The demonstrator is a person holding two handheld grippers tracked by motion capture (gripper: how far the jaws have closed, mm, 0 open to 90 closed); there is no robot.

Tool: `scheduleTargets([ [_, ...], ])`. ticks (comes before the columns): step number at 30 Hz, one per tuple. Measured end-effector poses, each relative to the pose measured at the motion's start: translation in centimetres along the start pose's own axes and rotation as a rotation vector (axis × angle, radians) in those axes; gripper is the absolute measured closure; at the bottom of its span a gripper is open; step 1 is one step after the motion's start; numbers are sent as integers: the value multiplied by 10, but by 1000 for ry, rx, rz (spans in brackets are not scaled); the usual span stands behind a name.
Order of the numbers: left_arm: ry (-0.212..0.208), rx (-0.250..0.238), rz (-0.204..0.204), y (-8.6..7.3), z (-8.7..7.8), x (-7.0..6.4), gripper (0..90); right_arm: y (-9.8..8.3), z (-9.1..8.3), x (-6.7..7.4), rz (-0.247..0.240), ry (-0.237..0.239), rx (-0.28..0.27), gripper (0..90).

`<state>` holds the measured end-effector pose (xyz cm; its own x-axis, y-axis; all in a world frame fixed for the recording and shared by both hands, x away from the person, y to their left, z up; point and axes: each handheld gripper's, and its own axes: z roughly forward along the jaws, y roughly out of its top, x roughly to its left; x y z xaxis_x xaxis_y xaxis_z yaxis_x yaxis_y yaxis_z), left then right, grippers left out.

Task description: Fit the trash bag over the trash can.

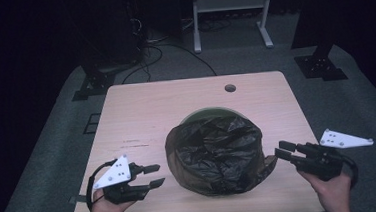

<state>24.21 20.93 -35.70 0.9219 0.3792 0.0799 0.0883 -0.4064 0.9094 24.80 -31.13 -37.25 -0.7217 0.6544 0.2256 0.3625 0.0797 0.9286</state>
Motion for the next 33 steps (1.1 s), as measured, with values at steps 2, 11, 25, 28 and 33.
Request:
scheduleTargets([
  [2,18,-11,18,11,-1,3,502,22,1,5,-38,16,-32,580],
  [11,50,-34,15,28,20,28,395,78,44,5,-112,88,-6,475],
  [25,8,-14,16,26,38,49,882,80,94,-5,-147,131,36,899],
  [28,40,-17,21,31,42,57,895,84,93,-12,-129,117,7,900],
  [33,95,-30,21,40,50,77,896,92,98,-28,-96,79,-14,900],
])
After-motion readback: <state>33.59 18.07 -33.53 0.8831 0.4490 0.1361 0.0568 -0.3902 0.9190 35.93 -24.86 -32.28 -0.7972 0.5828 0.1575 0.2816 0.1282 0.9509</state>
